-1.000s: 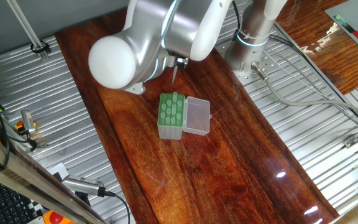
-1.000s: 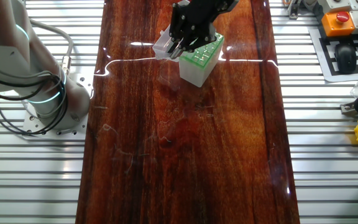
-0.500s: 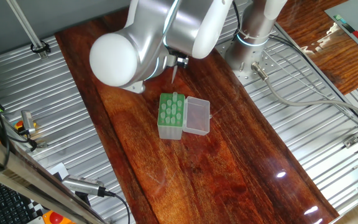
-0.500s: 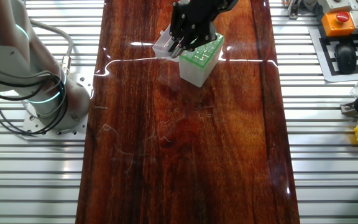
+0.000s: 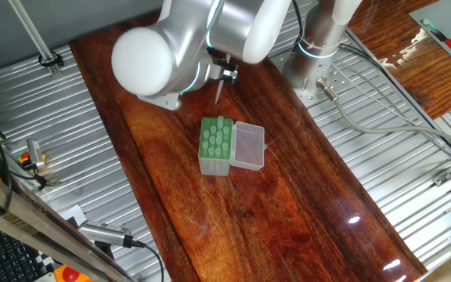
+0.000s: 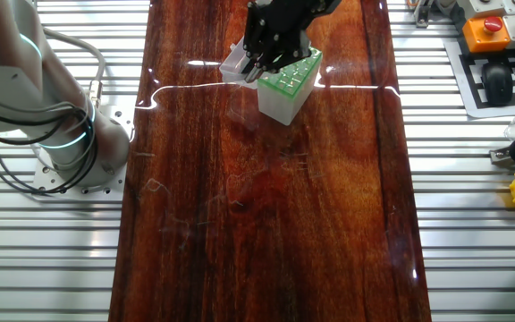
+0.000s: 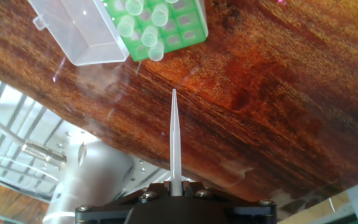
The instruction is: Insert a large pipette tip into the holder for large pipette tips
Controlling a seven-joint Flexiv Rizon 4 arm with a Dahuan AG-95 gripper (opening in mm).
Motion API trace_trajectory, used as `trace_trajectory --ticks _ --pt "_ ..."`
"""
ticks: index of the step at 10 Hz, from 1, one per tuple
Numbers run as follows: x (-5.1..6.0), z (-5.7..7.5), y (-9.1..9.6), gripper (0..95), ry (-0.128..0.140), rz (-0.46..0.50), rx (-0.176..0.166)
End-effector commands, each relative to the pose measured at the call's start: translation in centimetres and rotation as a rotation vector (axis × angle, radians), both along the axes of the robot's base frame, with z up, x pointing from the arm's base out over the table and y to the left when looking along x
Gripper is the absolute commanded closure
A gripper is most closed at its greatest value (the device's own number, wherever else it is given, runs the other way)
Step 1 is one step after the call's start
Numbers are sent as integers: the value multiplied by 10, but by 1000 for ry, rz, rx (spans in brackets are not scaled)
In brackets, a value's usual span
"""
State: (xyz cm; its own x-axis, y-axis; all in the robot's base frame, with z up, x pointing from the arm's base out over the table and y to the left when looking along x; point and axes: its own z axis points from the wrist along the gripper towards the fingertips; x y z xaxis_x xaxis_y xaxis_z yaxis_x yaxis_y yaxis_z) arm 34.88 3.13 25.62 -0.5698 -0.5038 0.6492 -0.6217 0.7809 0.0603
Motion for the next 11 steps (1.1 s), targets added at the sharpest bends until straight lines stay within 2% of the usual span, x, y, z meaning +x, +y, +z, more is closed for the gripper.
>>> trace_trajectory --ticks 1,5,9,11 --pt "0 -1 0 950 -14 1 9" --pt "0 -1 0 950 -25 5 39" --pt "0 -1 0 950 -37 6 38" --pt "0 -6 0 950 -40 9 37"
